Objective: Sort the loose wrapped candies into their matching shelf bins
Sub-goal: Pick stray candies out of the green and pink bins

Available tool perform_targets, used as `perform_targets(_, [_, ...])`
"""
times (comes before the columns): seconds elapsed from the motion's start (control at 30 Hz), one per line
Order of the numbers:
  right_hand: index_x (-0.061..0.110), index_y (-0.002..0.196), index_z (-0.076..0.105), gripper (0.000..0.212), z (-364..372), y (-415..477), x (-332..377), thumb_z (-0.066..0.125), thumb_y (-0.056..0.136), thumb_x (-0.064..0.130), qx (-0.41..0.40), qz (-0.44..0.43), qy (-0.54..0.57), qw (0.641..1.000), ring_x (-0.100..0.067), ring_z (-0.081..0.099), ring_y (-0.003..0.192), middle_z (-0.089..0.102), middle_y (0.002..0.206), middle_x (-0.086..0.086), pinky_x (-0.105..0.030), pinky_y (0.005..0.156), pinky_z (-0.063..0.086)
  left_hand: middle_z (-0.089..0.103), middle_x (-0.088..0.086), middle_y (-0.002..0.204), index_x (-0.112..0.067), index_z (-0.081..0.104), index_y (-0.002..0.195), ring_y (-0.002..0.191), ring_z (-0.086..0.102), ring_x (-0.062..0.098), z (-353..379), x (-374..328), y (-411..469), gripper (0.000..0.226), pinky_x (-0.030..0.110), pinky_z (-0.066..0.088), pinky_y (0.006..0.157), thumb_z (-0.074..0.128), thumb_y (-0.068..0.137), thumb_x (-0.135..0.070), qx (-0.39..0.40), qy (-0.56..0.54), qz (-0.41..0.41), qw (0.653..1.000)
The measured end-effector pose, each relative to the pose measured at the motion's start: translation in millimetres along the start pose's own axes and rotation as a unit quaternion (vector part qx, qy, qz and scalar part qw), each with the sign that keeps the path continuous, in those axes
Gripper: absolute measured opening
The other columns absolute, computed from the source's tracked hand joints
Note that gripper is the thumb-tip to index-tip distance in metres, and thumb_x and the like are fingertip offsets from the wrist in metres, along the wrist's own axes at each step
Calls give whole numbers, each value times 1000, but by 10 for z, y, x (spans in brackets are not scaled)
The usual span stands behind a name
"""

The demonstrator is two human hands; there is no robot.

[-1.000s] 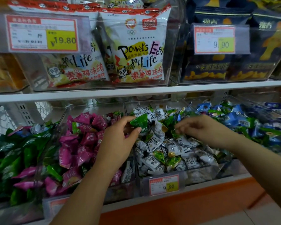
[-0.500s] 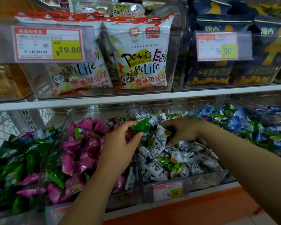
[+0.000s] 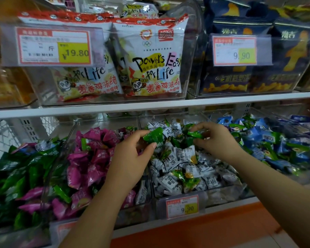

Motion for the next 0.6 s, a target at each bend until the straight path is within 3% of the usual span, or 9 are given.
perform_targets(0.1, [28, 97, 61, 22, -82, -65, 64, 71, 83, 13, -43, -6, 53, 998, -15, 64, 72, 61, 100, 3, -18, 55, 46, 66, -11, 100, -31, 54, 126, 76, 64, 10, -9, -12, 6, 38, 23, 52, 66, 60, 89, -36, -7, 0, 1, 1000])
perform_targets(0.27, [36, 89, 60, 27, -35, -269, 465, 73, 81, 13, -6, -67, 88, 994, -5, 58, 80, 60, 96, 8, -16, 61, 47, 64, -13, 95, -31, 55, 124, 71, 57, -4, -121, -72, -66, 35, 8, 40, 60, 60, 89, -35, -16, -6, 3, 1000])
perform_targets(0.37, [37, 88, 59, 30, 148, -408, 779, 72, 81, 11, 34, -105, 97, 989, -1, 57, 77, 59, 98, 10, -13, 63, 48, 62, -15, 103, -28, 56, 125, 86, 59, -1, -320, -89, -210, 35, 12, 46, 72, 61, 90, -31, -30, -5, 1, 1000])
perform_targets(0.47, [44, 87, 55, 35, 398, -503, 1091, 72, 82, 13, 62, -137, 93, 984, -5, 59, 87, 58, 104, 15, -15, 72, 50, 60, -13, 116, -28, 55, 127, 105, 56, 5, -585, -19, -437, 37, 27, 48, 89, 59, 91, -33, -52, 9, -7, 999])
perform_targets(0.6, [42, 88, 54, 33, 852, -585, 1509, 70, 84, 14, 99, -161, 123, 974, -5, 61, 92, 60, 106, 10, -18, 75, 53, 56, -14, 118, -30, 54, 127, 106, 54, 5, -1044, 160, -735, 36, 27, 47, 89, 56, 92, -35, -109, 33, -37, 993])
Point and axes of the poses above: each hand's wrist, its own y-axis towards the middle knuckle, its own z-axis out of the palm, x = y × z, the point moved 2 cm from there along y, towards the middle knuckle
